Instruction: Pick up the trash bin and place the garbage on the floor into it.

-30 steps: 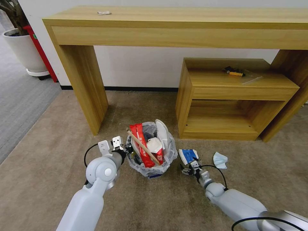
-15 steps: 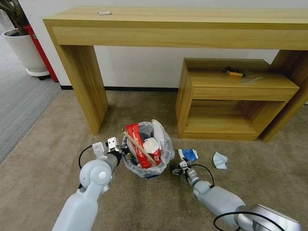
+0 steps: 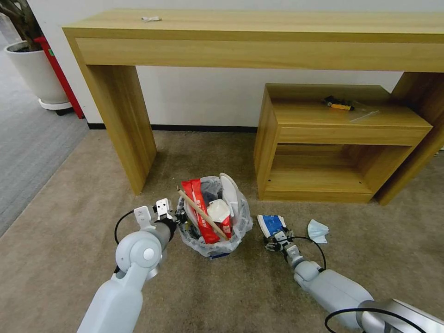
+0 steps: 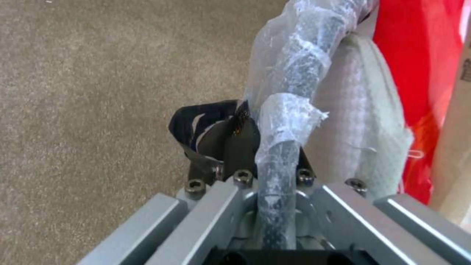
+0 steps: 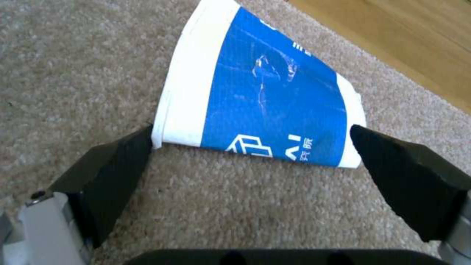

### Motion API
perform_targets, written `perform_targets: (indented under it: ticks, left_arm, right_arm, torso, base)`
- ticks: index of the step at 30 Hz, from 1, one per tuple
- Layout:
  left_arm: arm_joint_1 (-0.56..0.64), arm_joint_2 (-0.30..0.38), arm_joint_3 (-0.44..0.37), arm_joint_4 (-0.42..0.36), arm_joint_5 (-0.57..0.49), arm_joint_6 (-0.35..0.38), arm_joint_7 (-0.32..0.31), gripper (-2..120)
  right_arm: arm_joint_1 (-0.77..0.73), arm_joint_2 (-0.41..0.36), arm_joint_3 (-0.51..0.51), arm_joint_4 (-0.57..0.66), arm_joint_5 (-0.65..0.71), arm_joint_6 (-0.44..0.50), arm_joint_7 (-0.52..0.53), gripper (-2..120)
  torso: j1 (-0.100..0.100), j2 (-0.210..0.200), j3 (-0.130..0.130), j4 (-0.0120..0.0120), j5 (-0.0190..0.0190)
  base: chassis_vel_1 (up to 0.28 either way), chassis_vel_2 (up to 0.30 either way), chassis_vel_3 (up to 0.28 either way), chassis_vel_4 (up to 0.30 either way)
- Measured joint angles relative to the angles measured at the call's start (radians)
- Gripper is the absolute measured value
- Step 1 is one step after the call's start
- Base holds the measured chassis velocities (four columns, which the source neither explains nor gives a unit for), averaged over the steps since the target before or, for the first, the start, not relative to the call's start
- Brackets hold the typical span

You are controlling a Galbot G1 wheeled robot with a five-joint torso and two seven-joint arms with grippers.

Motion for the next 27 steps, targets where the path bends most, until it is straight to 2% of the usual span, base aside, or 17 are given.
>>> perform_targets:
  ticks: [8,17,27]
  left_arm:
    - [0.007,-0.006,0.0,-0.003,0.004,0.0,0.0,0]
    - [0.013,-0.009,-0.004,-0.004,0.01,-0.001,0.003,0]
    - [0.027,-0.013,-0.013,-0.012,0.019,-0.004,0.013,0]
  right_arm:
    - [-0.001,0.01,0.006,-0.01,-0.005,0.001,0.004,100]
    - [0.013,0.02,-0.012,-0.022,-0.015,-0.01,0.01,100]
    - [0.032,0.067,-0.016,-0.07,-0.04,-0.031,0.029,100]
  torso:
    - [0.0,0.0,0.0,-0.0009,-0.0006]
    - [0.0,0.0,0.0,-0.0007,-0.0008]
    - [0.0,0.0,0.0,-0.0007,-0.0007]
  base:
    - [0.0,0.0,0.0,0.0]
    - [0.0,0.0,0.0,0.0]
    - [0.0,0.0,0.0,0.0]
